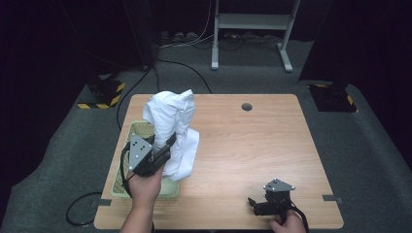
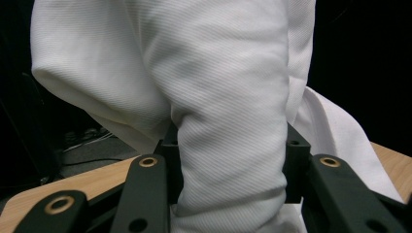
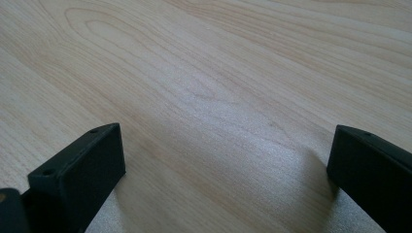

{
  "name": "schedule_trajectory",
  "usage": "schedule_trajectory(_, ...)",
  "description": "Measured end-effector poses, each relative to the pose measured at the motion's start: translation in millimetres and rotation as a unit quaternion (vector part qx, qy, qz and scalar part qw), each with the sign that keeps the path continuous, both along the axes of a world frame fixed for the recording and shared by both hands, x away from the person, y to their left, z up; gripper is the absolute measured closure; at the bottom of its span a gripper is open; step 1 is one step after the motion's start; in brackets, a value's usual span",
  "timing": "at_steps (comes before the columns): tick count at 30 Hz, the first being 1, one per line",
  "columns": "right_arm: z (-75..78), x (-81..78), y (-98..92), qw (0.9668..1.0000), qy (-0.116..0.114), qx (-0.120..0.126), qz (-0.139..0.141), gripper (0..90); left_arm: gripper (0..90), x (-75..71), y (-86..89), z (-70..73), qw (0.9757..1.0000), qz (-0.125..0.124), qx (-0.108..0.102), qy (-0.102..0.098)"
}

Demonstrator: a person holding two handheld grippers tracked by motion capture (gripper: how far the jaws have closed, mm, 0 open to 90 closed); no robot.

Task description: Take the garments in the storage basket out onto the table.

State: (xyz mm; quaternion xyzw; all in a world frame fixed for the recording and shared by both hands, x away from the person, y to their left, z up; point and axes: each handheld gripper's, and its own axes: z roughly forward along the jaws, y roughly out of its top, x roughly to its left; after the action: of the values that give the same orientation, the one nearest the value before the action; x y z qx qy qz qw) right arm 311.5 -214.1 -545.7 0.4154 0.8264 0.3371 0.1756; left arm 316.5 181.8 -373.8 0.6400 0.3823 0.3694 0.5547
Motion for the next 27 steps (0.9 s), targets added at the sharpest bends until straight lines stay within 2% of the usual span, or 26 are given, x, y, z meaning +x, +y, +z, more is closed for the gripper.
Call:
schedule_trajectory(7, 0.0, 0.0, 0.0, 1.0000, 0.000, 0.000, 0.000, 0.0, 59.2, 2.0, -11.1, 1.4, 1.0000, -0.003, -0.004, -0.002)
schedule_trajectory(27, 0.0, 0.0, 0.0, 1.0000, 0.000, 0.000, 0.000, 0.0, 59.2, 5.3, -45.2, 6.9, 0.9993, -0.034, -0.010, -0.009)
